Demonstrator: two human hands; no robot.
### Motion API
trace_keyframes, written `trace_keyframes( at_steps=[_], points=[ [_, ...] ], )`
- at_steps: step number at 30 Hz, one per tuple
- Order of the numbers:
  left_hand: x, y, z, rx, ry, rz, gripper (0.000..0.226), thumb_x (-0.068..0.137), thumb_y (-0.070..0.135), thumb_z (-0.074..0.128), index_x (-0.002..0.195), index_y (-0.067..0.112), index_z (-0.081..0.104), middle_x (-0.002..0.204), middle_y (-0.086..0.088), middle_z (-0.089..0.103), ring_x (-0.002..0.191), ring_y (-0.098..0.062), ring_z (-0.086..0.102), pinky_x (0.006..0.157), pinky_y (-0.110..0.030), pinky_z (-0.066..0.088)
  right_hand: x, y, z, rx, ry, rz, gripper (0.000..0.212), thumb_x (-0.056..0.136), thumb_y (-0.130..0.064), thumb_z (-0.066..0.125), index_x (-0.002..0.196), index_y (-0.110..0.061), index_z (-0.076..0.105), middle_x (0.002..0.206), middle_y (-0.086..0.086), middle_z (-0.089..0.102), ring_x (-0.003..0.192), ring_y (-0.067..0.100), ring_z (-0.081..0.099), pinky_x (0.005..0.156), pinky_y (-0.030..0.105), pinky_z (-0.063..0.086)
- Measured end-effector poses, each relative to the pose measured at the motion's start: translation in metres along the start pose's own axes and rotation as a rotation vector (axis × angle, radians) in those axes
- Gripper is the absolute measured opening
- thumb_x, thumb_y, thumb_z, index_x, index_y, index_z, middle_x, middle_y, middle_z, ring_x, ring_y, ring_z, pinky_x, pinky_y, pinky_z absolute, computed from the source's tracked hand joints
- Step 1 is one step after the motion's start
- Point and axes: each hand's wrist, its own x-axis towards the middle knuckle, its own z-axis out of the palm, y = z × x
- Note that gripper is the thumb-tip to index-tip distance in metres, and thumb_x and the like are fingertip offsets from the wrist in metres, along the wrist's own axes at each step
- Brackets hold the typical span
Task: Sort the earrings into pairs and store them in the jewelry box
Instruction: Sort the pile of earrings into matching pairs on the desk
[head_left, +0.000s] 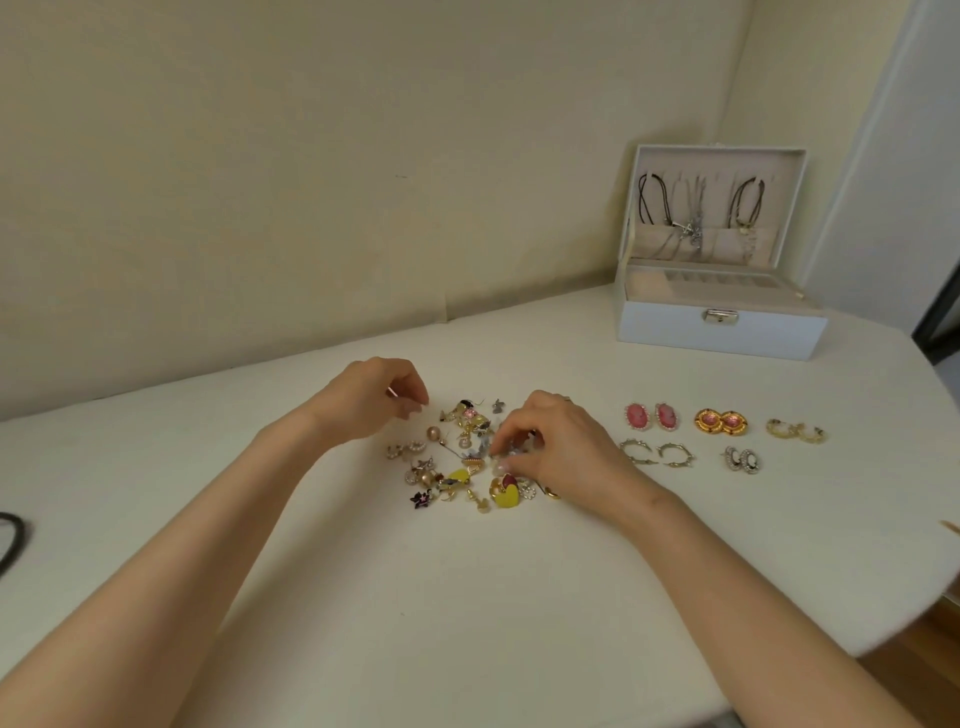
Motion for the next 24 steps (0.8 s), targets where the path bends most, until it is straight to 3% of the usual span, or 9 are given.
trace_keyframes(
  at_steps=[5, 8, 11, 15, 19, 24],
  points=[
    [-0.001, -0.001, -0.008, -0.028, -0.024, -0.014, 0.014, 0.086, 0.003, 0.059, 0.085, 0.015, 0.062, 0.079, 0.008, 0.062, 0.07, -0.004, 0.058, 0.062, -0.016, 0.042, 0.0, -0.004, -0.004, 0.277, 0.1, 0.055, 0.007, 0.079, -0.021, 0.071, 0.083, -0.021, 0.065, 0.089, -0.009, 0.061, 0.071, 0.004, 0.051, 0.067, 0.017, 0.045],
    [-0.003, -0.004, -0.01, -0.026, -0.098, -0.045, 0.014, 0.082, 0.006, 0.065, 0.078, 0.02, 0.062, 0.075, 0.007, 0.062, 0.069, -0.007, 0.057, 0.064, -0.019, 0.042, 0.0, -0.004, -0.007, 0.378, 0.173, 0.11, 0.005, 0.08, -0.015, 0.071, 0.082, -0.016, 0.066, 0.081, -0.008, 0.064, 0.069, 0.007, 0.055, 0.059, 0.009, 0.045],
    [-0.005, -0.006, -0.011, -0.001, -0.198, -0.096, 0.01, 0.078, 0.017, 0.072, 0.079, 0.019, 0.063, 0.076, 0.004, 0.062, 0.069, -0.01, 0.054, 0.068, -0.024, 0.044, 0.001, -0.002, -0.008, 0.413, 0.232, 0.122, 0.003, 0.081, -0.015, 0.069, 0.08, -0.014, 0.067, 0.078, -0.006, 0.066, 0.071, 0.009, 0.058, 0.063, 0.012, 0.046],
    [-0.008, -0.005, -0.006, 0.035, -0.283, -0.152, 0.022, 0.072, 0.023, 0.078, 0.085, 0.018, 0.062, 0.081, 0.004, 0.06, 0.072, -0.011, 0.054, 0.072, -0.025, 0.047, 0.002, 0.0, -0.009, 0.433, 0.307, 0.111, 0.007, 0.082, -0.018, 0.07, 0.076, -0.016, 0.067, 0.072, -0.008, 0.065, 0.064, 0.001, 0.056, 0.062, 0.01, 0.044],
    [-0.01, -0.003, -0.006, 0.071, -0.338, -0.153, 0.021, 0.073, 0.02, 0.078, 0.079, 0.021, 0.057, 0.076, 0.005, 0.058, 0.065, -0.011, 0.05, 0.063, -0.019, 0.041, 0.004, 0.002, -0.008, 0.449, 0.35, 0.138, 0.008, 0.084, -0.017, 0.068, 0.078, -0.012, 0.067, 0.07, -0.001, 0.067, 0.061, 0.006, 0.06, 0.065, 0.021, 0.051],
    [-0.011, -0.003, -0.013, 0.063, -0.421, -0.123, 0.017, 0.075, 0.01, 0.073, 0.083, 0.02, 0.063, 0.083, 0.001, 0.06, 0.072, -0.012, 0.052, 0.066, -0.016, 0.041, 0.006, 0.007, -0.005, 0.4, 0.279, 0.179, 0.012, 0.093, -0.018, 0.055, 0.087, -0.009, 0.061, 0.082, 0.0, 0.07, 0.076, 0.008, 0.063, 0.074, 0.025, 0.05]
  ],
)
